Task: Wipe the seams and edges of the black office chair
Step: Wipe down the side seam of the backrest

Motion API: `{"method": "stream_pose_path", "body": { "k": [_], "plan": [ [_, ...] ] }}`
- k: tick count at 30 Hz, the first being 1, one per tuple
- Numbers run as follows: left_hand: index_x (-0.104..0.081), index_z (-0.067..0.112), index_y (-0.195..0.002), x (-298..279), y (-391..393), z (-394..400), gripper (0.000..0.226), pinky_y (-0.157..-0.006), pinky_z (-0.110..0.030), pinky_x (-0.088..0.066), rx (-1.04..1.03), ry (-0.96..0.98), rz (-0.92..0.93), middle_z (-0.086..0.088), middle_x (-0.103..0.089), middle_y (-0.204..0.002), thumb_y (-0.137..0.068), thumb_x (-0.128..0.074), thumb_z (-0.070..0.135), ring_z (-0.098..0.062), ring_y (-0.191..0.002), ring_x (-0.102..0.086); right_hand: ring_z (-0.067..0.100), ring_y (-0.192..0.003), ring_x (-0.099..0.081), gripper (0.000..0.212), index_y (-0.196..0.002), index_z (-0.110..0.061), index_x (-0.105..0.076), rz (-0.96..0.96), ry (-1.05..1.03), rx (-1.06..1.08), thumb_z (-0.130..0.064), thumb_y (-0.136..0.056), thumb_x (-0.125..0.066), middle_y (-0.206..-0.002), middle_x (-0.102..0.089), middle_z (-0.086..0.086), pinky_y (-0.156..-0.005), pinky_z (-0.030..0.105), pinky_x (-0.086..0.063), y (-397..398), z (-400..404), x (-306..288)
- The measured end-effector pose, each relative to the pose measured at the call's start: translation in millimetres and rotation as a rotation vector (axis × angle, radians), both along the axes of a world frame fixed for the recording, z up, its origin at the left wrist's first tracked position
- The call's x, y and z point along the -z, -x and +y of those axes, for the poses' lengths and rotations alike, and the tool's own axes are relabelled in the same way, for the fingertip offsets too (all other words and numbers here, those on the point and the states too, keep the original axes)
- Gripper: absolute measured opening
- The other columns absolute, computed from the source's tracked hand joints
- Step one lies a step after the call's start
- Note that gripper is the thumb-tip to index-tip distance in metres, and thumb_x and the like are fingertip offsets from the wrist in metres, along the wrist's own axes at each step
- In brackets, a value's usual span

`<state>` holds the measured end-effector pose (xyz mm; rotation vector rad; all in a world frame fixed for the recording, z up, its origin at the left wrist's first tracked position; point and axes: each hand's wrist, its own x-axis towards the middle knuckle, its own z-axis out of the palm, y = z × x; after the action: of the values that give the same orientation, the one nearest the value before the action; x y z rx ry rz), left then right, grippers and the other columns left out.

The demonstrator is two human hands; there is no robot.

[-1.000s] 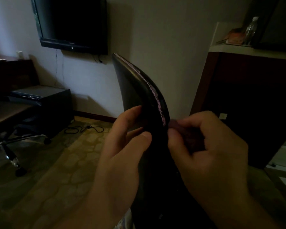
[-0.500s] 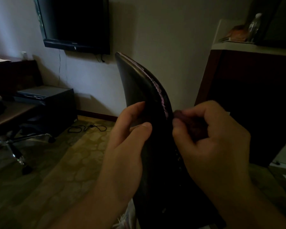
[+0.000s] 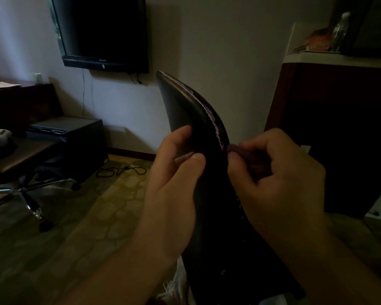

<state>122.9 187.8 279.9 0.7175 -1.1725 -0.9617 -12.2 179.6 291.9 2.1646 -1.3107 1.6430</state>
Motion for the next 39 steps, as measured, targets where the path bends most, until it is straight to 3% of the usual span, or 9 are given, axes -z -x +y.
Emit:
{"method": "stream_pose_path", "body": {
  "k": [3, 7, 10, 17, 23, 26, 30, 35, 39],
  "plan": [
    [-0.056, 0.026, -0.132, -2.7, 1.8, 2.9, 0.055, -0.066, -0.006, -0.051, 0.044, 0.001, -0.001, 0.028, -0.072, -0.096, -0.077, -0.051, 0.029, 0.006, -0.092, -0.069, 0.005, -0.070, -0.055, 0.013, -0.089, -0.021, -0.061, 0.107, 0.073, 0.001, -0.034, -0.088, -0.064, -0.077, -0.058, -0.011, -0.067, 0.007, -0.045, -3.5, 1.7, -1.7],
    [-0.057, 0.023, -0.129, -0.6, 2.6, 3.1, 0.038, -0.063, -0.006, -0.050, 0.060, 0.007, -0.022, 0.026, -0.073, -0.091, -0.095, -0.046, 0.008, 0.007, -0.086, -0.070, 0.001, -0.072, -0.060, 0.011, -0.091, -0.026, -0.057, -0.043, 0.045, -0.010, -0.033, -0.088, -0.066, -0.075, -0.056, -0.018, -0.059, 0.003, -0.046, -4.8, 0.8, -10.4],
    [-0.057, 0.023, -0.134, 1.7, 2.0, 1.4, 0.050, -0.072, -0.010, -0.053, 0.066, 0.019, -0.004, 0.019, -0.074, -0.101, -0.084, -0.052, 0.023, 0.000, -0.096, -0.070, 0.006, -0.072, -0.055, 0.013, -0.089, -0.020, -0.063, 0.105, 0.089, -0.027, -0.032, -0.088, -0.067, -0.075, -0.058, -0.011, -0.064, 0.010, -0.046, -13.1, 2.1, -10.3],
    [-0.058, 0.031, -0.136, 9.6, -8.5, -4.4, 0.050, -0.088, -0.018, -0.055, 0.060, 0.018, -0.020, 0.018, -0.068, -0.125, -0.087, -0.047, 0.035, -0.005, -0.116, -0.064, 0.005, -0.066, -0.060, 0.014, -0.091, -0.021, -0.060, 0.012, 0.083, -0.008, -0.035, -0.090, -0.062, -0.077, -0.061, -0.008, -0.062, 0.020, -0.052, -11.7, 1.0, -11.2],
    [-0.057, 0.030, -0.137, 12.2, -12.7, -5.3, 0.052, -0.097, -0.025, -0.055, 0.076, 0.016, -0.065, 0.014, -0.067, -0.129, -0.087, -0.043, 0.038, -0.009, -0.121, -0.063, 0.003, -0.075, -0.061, 0.011, -0.095, -0.025, -0.058, -0.077, 0.085, -0.012, -0.033, -0.089, -0.063, -0.081, -0.060, -0.012, -0.064, 0.012, -0.053, -7.4, -0.1, -14.2],
    [-0.057, 0.031, -0.139, 13.1, -12.7, -6.9, 0.053, -0.101, -0.033, -0.054, 0.055, 0.024, -0.075, 0.013, -0.065, -0.132, -0.087, -0.045, 0.039, -0.011, -0.124, -0.061, 0.005, -0.073, -0.057, 0.013, -0.093, -0.022, -0.061, 0.120, 0.098, -0.008, -0.034, -0.090, -0.062, -0.081, -0.060, -0.009, -0.065, 0.013, -0.049, -15.7, 2.3, -12.6],
    [-0.060, 0.034, -0.133, 7.5, -13.6, -6.7, 0.050, -0.086, -0.014, -0.053, 0.072, 0.022, -0.033, 0.020, -0.068, -0.123, -0.085, -0.046, 0.037, -0.005, -0.116, -0.064, 0.003, -0.071, -0.062, 0.013, -0.095, -0.023, -0.060, -0.046, 0.063, -0.001, -0.035, -0.090, -0.062, -0.082, -0.062, -0.010, -0.064, 0.016, -0.054, -13.9, -1.6, -15.2],
    [-0.058, 0.035, -0.136, 6.4, -12.8, -6.4, 0.053, -0.094, -0.027, -0.056, 0.053, 0.039, -0.040, 0.017, -0.065, -0.129, -0.085, -0.046, 0.037, -0.009, -0.121, -0.062, 0.006, -0.074, -0.057, 0.014, -0.094, -0.019, -0.063, 0.079, 0.125, 0.006, -0.032, -0.089, -0.063, -0.082, -0.063, -0.005, -0.070, 0.018, -0.050, -21.6, 0.1, -15.6],
    [-0.059, 0.033, -0.135, 4.2, -12.3, -6.1, 0.053, -0.090, -0.015, -0.053, 0.080, 0.032, -0.021, 0.017, -0.067, -0.126, -0.084, -0.046, 0.035, -0.007, -0.118, -0.064, 0.003, -0.073, -0.061, 0.013, -0.096, -0.021, -0.064, -0.069, 0.085, 0.009, -0.033, -0.090, -0.063, -0.083, -0.064, -0.009, -0.067, 0.015, -0.052, -14.2, -4.9, -24.6]
  ]
}}
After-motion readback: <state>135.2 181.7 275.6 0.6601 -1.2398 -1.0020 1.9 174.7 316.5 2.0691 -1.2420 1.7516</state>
